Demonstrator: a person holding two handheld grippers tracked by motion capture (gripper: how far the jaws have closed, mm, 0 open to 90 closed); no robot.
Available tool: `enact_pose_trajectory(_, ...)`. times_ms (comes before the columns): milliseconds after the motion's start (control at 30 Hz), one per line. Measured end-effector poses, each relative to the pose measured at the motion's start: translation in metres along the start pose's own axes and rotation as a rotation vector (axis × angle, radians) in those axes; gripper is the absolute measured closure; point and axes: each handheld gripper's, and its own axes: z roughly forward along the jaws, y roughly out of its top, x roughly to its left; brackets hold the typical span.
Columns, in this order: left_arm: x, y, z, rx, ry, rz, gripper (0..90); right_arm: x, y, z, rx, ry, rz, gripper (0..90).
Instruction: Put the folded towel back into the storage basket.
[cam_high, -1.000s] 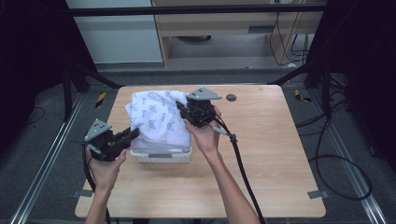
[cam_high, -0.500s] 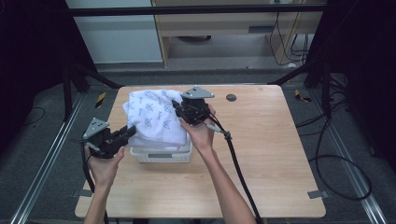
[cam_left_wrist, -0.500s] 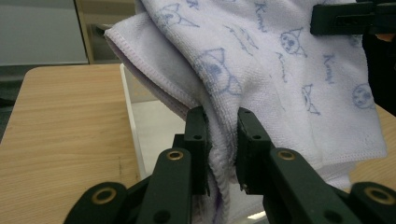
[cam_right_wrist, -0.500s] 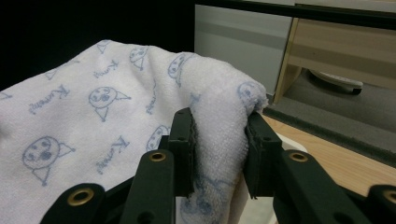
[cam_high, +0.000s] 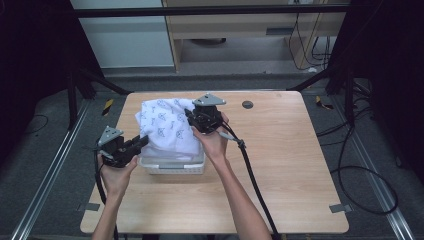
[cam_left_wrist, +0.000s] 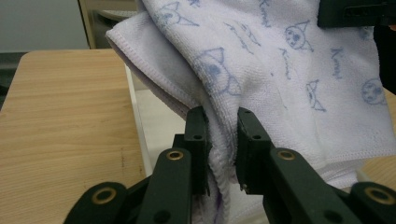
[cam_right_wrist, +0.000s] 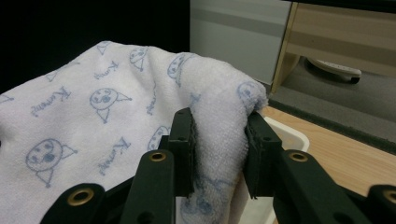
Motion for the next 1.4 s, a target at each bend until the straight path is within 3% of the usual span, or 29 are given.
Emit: enact_pose_trajectory(1400,-0.004,-0.023,0.037,0.122,0.035,0.047,76.2,-0.014,-0.044,0.032,0.120,-0.027,0.039,67.8)
